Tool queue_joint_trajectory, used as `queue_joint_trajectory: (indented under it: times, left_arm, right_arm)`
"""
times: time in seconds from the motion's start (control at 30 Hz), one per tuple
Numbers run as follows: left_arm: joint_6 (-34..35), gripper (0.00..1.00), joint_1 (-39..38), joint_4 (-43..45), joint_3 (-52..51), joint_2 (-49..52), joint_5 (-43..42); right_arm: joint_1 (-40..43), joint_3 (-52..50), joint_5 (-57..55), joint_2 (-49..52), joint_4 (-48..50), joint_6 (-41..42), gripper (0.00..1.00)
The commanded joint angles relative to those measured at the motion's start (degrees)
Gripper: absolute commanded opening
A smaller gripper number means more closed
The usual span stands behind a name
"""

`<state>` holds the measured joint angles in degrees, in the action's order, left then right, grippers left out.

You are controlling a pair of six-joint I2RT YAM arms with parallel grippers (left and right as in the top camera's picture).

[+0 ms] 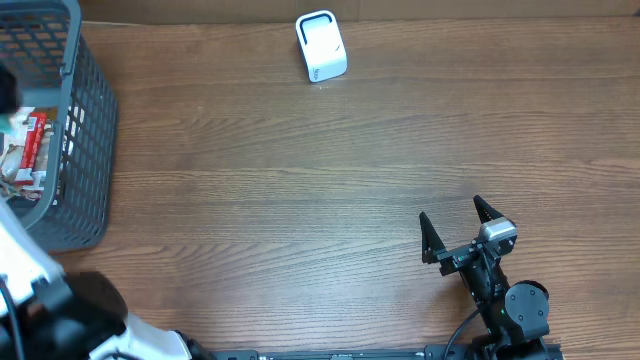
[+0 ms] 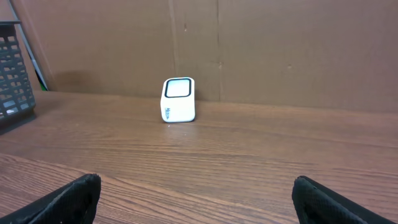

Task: Scan the item barcode
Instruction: 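Grasp the orange and teal snack bundle in the basket with left gripper, then lift the bundle out and carry it toward the white scanner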

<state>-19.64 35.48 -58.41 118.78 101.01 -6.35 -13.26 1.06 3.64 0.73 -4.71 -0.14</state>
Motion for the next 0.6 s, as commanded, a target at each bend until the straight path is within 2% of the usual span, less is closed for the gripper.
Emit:
queue_joint_trajectory:
  times: [0.0, 0.13, 0.37, 0.57]
  left_arm:
    - [7.8, 0.55, -0.3, -0.5, 1.9, -5.9, 0.0]
    - [13.0, 0.52, -1.8, -3.2, 1.9, -10.3, -0.1]
    - [19.0, 0.51, -9.8, -11.2, 1.9, -15.3, 1.0]
    - [24.3, 0.41, -18.8, -19.4, 1.6, -15.4, 1.0]
  right_arm:
    - [-0.2, -0.6, 0.1, -0.5, 0.2, 0.1, 1.00]
    - [-0.2, -0.6, 0.1, -0.5, 0.2, 0.1, 1.00]
    - [-0.2, -0.6, 0.1, -0.5, 0.2, 0.1, 1.00]
    - [-0.2, -0.6, 0.1, -0.5, 0.2, 0.1, 1.00]
